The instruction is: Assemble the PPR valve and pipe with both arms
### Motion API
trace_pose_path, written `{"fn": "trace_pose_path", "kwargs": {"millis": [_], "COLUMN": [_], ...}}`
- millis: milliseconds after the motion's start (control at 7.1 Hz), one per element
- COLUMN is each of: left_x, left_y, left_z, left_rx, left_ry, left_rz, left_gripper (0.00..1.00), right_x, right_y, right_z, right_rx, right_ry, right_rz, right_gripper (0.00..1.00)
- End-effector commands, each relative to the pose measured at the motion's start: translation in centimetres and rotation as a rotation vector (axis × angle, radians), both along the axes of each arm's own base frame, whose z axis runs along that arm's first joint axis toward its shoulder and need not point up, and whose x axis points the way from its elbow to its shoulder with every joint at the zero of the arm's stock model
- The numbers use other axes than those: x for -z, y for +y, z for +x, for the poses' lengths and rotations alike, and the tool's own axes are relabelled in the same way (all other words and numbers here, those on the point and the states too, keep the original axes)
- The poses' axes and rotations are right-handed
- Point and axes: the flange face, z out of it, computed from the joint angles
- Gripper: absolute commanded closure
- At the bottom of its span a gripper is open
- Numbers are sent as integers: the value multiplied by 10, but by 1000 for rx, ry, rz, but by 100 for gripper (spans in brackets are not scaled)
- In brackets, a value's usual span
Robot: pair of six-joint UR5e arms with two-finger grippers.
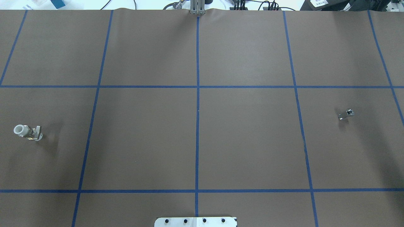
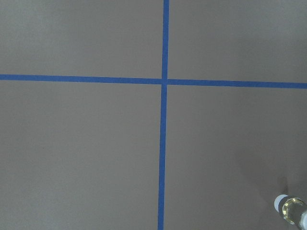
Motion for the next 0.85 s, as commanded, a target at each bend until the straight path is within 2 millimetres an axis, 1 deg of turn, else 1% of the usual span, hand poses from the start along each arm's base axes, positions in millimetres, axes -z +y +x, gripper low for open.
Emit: {"fn": "trace_pose_path", "kwargs": {"millis": [0, 282, 705], "left_x": [-2, 2, 2], "left_y": [1, -1, 0], "left_z": [2, 2, 3], "left_rx": [-5, -12, -11], "left_ry": [-1, -2, -1], "left_rz": [0, 28, 29], "left_gripper": [0, 0, 0], "right_x": [0, 0, 0], "right_y": [0, -1, -1], "right_z": [0, 0, 0], "right_rx": [0, 0, 0], "right_ry": [0, 0, 0], "right_rz": [0, 1, 1], "right_gripper": [0, 0, 0]}}
